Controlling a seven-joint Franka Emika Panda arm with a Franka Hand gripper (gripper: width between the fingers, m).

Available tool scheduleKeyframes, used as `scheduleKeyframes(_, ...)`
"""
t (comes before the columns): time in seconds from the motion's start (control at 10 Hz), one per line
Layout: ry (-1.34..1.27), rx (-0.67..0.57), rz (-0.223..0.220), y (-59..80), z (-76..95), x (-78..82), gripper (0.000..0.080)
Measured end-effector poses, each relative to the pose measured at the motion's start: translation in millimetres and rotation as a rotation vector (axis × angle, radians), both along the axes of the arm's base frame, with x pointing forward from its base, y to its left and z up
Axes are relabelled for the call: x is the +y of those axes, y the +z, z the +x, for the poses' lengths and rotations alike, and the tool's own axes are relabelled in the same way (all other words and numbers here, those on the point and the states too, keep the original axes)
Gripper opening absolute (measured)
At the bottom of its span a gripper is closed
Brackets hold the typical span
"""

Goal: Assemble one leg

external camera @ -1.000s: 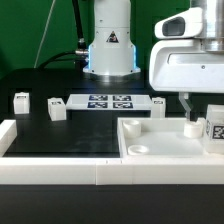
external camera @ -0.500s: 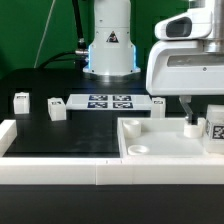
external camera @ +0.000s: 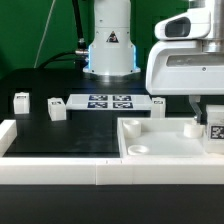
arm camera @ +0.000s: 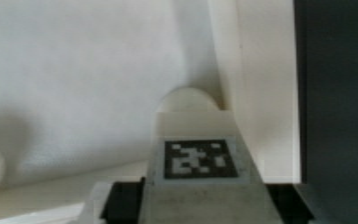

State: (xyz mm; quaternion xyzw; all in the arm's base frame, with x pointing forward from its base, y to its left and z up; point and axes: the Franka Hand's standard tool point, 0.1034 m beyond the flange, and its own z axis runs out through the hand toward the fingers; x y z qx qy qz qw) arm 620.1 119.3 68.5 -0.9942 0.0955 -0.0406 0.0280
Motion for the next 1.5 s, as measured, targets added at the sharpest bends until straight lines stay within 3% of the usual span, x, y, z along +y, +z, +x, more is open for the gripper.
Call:
scheduleKeyframes(0.5, -0.595, 0.022, 0.087, -0.6, -1.1, -0.3, 0.0288)
scheduleKeyframes(1.0, -1.356, 0.084, 0.187, -1.7, -0.8, 5.2, 0.029)
scheduleKeyframes(1.3, -1.549, 0.109, 0.218, -1.8, -0.3, 4.3, 0.029)
scheduleKeyframes(1.4, -1.583, 0.115, 0.223, -1.8, -0.5, 5.4, 0.0369)
scheduleKeyframes(1.5, -1.572, 0.114, 0.222, -1.8, -0.6, 5.8, 0.0369)
